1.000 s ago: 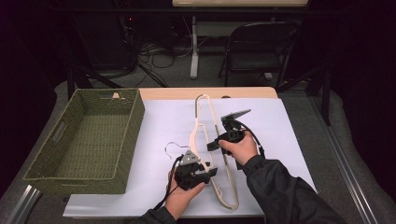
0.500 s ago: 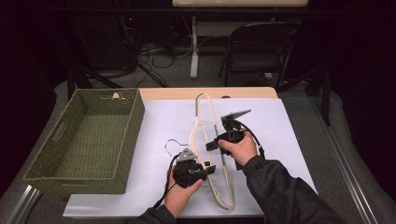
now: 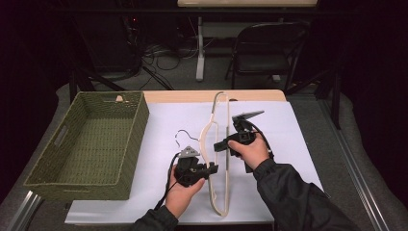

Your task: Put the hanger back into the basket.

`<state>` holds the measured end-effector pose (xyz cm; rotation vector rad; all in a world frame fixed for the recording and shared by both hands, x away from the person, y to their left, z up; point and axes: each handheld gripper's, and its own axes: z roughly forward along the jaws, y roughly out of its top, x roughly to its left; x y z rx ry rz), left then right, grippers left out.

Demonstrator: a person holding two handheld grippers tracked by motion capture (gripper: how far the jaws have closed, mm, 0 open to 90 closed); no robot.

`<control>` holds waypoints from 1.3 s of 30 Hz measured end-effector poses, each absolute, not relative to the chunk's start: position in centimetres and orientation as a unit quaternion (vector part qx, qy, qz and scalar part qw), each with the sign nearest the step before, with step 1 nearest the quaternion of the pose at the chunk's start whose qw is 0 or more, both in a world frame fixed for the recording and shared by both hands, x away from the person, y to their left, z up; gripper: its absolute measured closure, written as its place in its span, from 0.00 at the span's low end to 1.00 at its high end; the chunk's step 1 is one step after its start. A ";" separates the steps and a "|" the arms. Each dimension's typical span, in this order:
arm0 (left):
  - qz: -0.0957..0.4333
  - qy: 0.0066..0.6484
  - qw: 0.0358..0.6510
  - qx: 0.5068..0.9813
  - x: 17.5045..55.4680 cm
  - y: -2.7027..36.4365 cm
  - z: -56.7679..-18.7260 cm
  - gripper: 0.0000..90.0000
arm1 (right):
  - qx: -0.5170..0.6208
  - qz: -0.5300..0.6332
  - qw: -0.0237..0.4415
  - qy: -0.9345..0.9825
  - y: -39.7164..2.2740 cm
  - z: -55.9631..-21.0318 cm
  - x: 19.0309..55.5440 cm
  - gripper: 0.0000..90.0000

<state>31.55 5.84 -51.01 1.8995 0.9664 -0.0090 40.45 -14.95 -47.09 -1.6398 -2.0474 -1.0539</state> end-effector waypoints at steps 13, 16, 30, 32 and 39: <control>0.019 0.407 0.475 0.780 32.9 7.8 -49.2 0.96 | -0.571 -0.378 0.160 -0.711 -15.3 -46.8 40.5 0.77; 0.018 0.411 0.471 0.780 33.1 8.0 -49.3 0.96 | -0.570 -0.384 0.156 -0.710 -15.2 -47.0 40.4 0.76; 0.036 0.404 0.473 0.782 33.1 9.2 -48.5 0.96 | -0.557 -0.390 0.129 -0.722 -15.9 -46.7 40.2 0.67; 0.042 0.407 0.474 0.780 33.0 9.7 -48.3 0.97 | -0.549 -0.393 0.117 -0.728 -16.2 -46.7 40.1 0.63; 0.054 0.417 0.471 0.776 32.6 11.8 -47.5 0.96 | -0.526 -0.394 0.069 -0.751 -17.3 -46.5 39.2 0.59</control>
